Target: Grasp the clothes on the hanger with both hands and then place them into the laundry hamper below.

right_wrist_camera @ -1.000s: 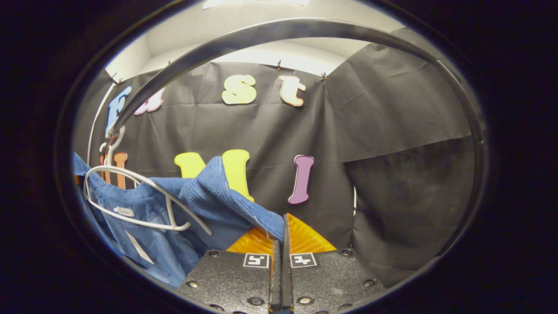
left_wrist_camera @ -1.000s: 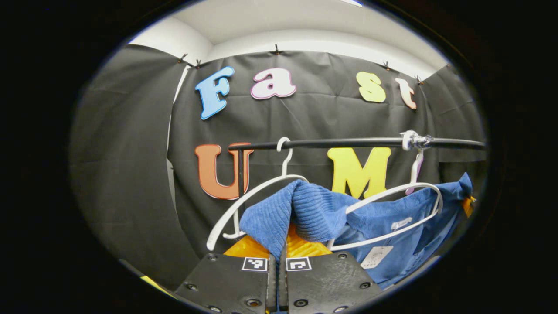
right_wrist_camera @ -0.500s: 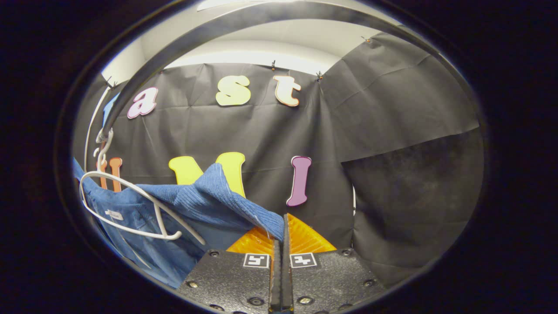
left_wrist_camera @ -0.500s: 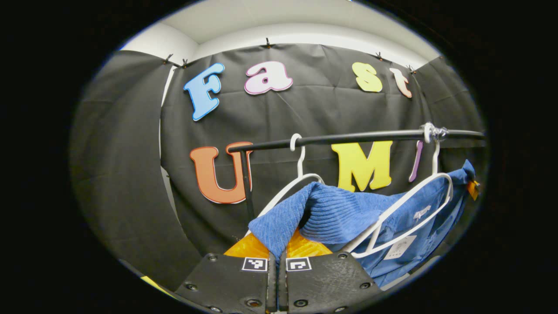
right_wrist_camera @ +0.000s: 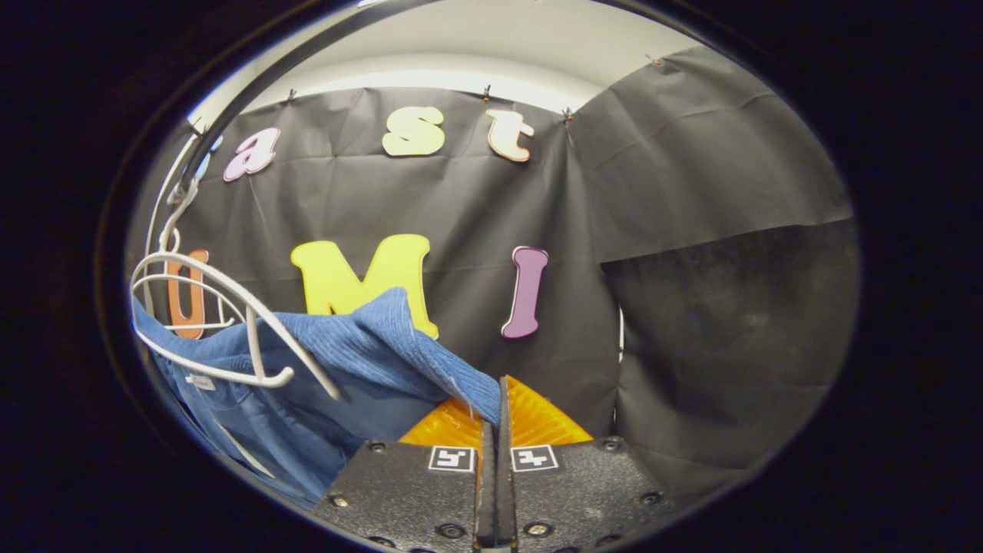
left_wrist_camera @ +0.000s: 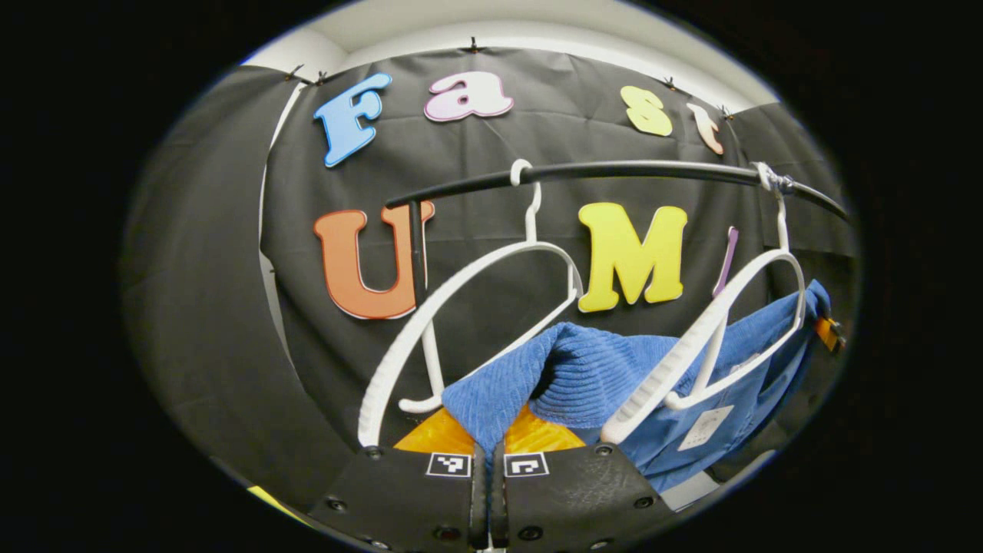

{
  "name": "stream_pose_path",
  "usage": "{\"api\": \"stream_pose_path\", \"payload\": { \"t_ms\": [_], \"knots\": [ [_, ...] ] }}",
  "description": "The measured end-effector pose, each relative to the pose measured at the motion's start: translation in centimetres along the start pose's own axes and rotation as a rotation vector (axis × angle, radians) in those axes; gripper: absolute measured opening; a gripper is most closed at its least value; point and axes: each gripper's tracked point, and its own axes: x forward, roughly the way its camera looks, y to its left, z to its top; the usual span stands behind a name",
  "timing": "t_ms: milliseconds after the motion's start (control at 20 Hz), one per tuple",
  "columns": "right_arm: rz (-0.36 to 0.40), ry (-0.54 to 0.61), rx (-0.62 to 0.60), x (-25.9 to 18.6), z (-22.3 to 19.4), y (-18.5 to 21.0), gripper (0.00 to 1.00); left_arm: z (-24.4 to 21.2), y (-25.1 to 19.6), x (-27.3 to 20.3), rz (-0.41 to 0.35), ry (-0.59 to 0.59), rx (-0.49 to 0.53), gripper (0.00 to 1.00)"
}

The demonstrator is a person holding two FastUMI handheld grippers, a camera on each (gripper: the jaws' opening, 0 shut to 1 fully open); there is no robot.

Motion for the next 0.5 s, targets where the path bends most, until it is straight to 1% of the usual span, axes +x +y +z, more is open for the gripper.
{"api": "stream_pose_path", "payload": {
  "t_ms": [150,500],
  "knots": [
    [-0.005,0.012,-0.014,-0.4,-1.1,0.1,0.05,-1.5,-0.9,-0.1,-0.015,0.014,-0.009,0.02],
    [0.000,0.092,-0.037,-0.7,-4.1,0.0,0.04,-5.0,-2.5,-0.7,-0.041,0.064,-0.009,0.02]
  ]
}}
